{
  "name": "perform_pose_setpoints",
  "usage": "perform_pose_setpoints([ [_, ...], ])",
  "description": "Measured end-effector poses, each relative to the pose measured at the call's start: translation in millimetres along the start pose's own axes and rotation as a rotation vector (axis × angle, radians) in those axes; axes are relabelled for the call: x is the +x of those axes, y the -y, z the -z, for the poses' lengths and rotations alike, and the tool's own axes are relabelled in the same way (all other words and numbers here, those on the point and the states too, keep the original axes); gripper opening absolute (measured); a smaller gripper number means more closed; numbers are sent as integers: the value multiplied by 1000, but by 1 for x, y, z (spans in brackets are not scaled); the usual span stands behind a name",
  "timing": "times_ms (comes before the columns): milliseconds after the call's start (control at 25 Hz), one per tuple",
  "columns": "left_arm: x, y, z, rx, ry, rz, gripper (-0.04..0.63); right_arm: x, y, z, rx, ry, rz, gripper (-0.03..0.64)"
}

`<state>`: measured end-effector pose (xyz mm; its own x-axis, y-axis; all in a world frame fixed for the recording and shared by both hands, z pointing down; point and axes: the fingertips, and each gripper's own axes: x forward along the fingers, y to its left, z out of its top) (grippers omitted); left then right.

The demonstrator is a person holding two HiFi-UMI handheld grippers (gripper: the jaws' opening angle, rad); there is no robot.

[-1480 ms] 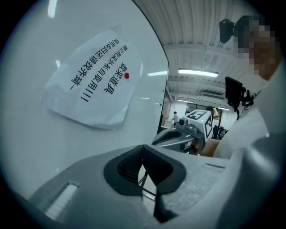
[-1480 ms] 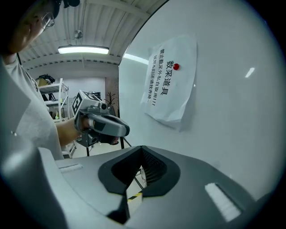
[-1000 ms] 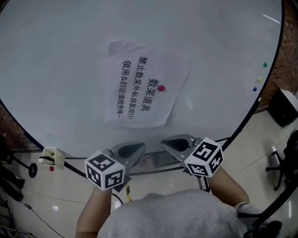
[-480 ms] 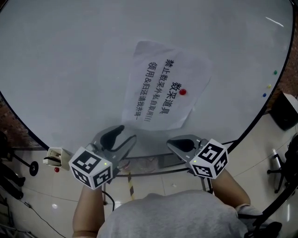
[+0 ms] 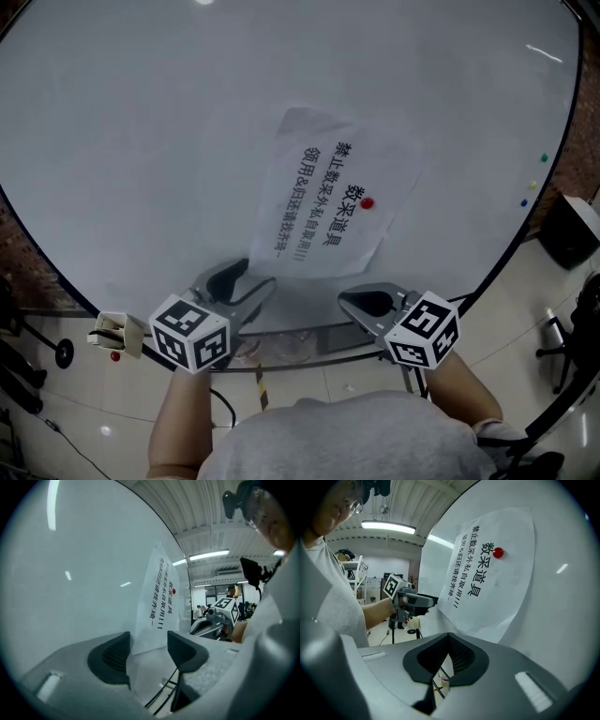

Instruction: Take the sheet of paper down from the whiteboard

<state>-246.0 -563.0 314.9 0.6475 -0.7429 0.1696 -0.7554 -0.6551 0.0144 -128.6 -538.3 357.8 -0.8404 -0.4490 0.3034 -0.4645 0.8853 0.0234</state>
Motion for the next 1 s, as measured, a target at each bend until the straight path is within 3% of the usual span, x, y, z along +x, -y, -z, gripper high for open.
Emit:
perform_pose_setpoints([
  [120,3,-1,3,-16,-6,13,229,-1,3,-1,4,2,8,0],
  [240,5,-4,4,-17,-12,6,79,-3,7,-8,-9,11,25,0],
  [360,7,-5,4,-22,-17,1,3,-6,15,-23,-55,38,73,0],
  [480,4,-4,3,-32,-15,5,3,-20,29,-54,-153,115,197,0],
  [600,2,-2,3,-36,-15,17,3,-39,46,-94,-299,222,393,0],
  [760,2,-1,3,-42,-14,23,3,-56,65,-129,-458,277,616,0],
  [840,3,-1,4,-55,-11,27,3,-58,66,-138,-505,278,653,0],
  [920,5,-2,4,-61,-10,33,3,-55,65,-144,-532,276,663,71],
  [1000,5,-2,4,-64,-10,36,3,-52,65,-147,-555,257,674,74],
])
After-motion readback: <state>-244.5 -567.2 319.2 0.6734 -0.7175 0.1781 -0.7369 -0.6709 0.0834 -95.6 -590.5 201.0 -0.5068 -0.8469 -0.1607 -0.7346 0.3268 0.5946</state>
